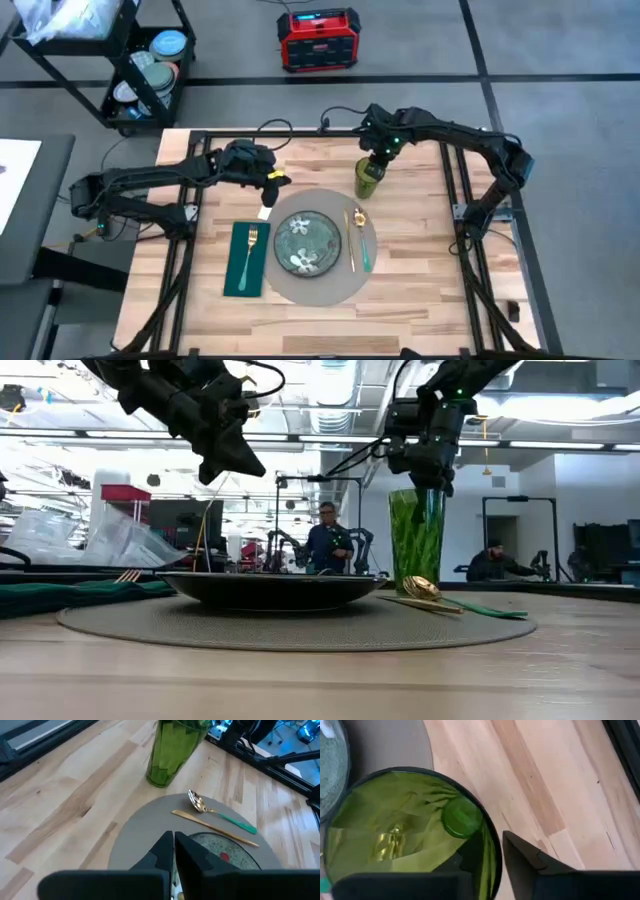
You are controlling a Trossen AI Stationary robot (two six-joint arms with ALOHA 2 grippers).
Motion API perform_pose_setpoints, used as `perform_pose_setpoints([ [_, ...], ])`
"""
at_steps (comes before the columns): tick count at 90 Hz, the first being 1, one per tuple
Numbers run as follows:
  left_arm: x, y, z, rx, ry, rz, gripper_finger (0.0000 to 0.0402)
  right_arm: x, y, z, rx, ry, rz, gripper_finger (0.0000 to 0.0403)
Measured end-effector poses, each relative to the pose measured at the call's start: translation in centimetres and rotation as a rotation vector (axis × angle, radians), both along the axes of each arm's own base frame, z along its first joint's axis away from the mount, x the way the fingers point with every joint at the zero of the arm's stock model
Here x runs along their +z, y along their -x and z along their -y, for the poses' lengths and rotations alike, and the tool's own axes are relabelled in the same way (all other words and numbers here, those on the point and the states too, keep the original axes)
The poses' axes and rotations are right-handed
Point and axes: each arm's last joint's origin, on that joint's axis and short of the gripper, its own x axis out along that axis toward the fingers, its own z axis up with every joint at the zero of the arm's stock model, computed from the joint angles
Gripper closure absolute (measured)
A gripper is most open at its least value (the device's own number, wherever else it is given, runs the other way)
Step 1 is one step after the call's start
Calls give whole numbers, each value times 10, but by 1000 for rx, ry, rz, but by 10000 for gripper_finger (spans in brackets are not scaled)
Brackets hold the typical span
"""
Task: Set table place
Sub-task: Put the green cup beside the gray table mat, then return to Home Position
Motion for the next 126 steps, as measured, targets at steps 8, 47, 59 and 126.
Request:
perform_pose_setpoints([
  [8,0,0,0,0,0,0,402,0,0,0,-2,-1,1,309],
  [47,26,6,1,11,-61,181,402,48,2,-7,60,-6,208,298],
  [59,43,21,3,19,-115,258,402,82,18,-16,100,74,293,298],
  [126,-60,144,38,318,-28,704,402,-27,163,-113,32,-55,1262,306],
])
